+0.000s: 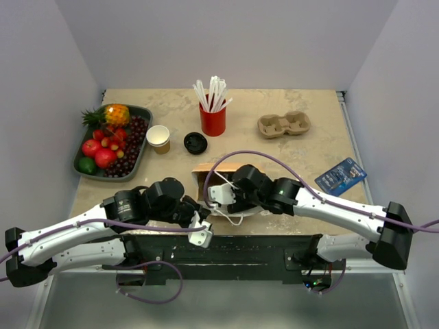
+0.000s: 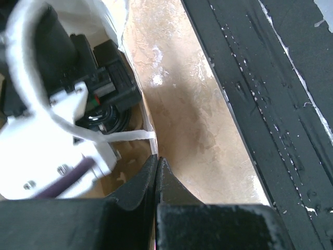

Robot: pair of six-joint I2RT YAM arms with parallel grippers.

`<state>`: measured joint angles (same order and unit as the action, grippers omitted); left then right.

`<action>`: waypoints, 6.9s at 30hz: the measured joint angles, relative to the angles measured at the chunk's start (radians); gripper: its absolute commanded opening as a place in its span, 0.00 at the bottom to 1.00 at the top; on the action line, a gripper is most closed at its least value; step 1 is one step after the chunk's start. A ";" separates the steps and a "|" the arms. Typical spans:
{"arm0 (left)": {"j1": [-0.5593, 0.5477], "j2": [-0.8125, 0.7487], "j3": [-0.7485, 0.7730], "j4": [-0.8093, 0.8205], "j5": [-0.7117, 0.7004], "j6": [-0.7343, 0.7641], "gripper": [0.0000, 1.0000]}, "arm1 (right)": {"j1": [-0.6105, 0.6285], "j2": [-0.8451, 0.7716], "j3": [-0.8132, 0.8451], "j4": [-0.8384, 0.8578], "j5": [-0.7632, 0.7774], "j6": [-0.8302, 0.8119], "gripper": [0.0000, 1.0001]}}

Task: Pack the takeout coffee

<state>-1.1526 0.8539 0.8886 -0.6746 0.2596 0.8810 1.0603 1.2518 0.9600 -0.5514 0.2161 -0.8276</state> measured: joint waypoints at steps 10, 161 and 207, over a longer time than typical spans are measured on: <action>0.020 0.001 0.007 -0.002 0.010 0.000 0.00 | -0.019 -0.102 -0.110 0.079 -0.053 -0.010 0.54; 0.130 0.082 0.058 -0.011 0.085 -0.018 0.00 | -0.112 0.120 0.231 -0.378 -0.135 -0.206 0.00; 0.197 0.162 0.409 -0.038 0.117 -0.190 0.66 | -0.313 0.002 0.612 -0.073 -0.146 0.280 0.43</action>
<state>-0.9558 1.0157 1.2980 -0.7128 0.3767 0.6910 0.7471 1.2533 1.5719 -0.6243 0.0704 -0.5472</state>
